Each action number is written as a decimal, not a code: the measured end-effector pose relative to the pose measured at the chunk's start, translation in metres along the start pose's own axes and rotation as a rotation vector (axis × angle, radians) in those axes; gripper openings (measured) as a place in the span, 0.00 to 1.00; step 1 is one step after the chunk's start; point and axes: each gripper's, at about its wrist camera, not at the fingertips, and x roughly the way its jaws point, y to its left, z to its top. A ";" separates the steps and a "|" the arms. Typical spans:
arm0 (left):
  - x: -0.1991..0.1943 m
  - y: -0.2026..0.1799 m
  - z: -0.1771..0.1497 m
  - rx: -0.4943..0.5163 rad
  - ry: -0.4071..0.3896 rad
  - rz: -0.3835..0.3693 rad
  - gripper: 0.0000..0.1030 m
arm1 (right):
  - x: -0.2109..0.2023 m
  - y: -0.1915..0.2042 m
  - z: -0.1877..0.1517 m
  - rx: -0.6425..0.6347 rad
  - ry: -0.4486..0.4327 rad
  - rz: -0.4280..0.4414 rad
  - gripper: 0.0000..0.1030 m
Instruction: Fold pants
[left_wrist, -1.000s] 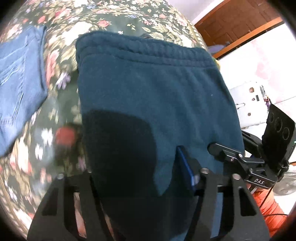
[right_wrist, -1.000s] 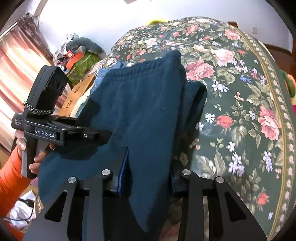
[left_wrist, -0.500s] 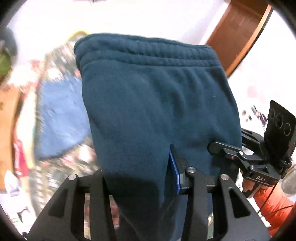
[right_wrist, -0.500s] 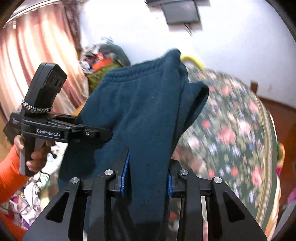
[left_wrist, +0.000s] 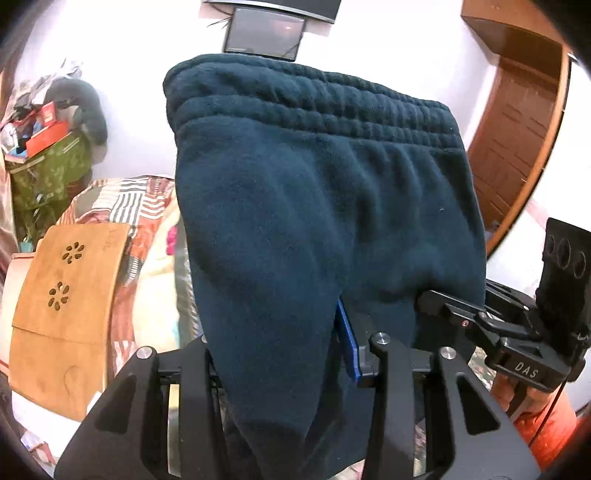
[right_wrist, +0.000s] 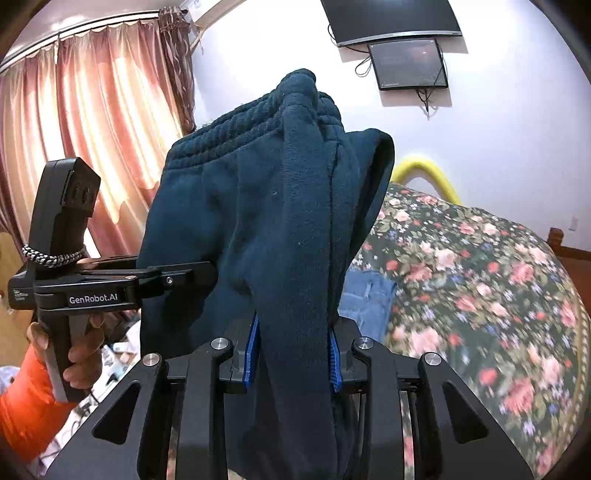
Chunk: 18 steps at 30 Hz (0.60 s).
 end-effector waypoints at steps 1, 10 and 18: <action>0.008 0.007 0.002 -0.007 0.002 0.006 0.40 | 0.011 -0.003 0.001 0.000 0.002 -0.003 0.26; 0.134 0.069 0.017 -0.090 0.128 0.043 0.39 | 0.115 -0.046 -0.007 0.052 0.124 -0.048 0.26; 0.249 0.117 0.011 -0.222 0.365 0.113 0.42 | 0.192 -0.080 -0.029 0.058 0.354 -0.181 0.27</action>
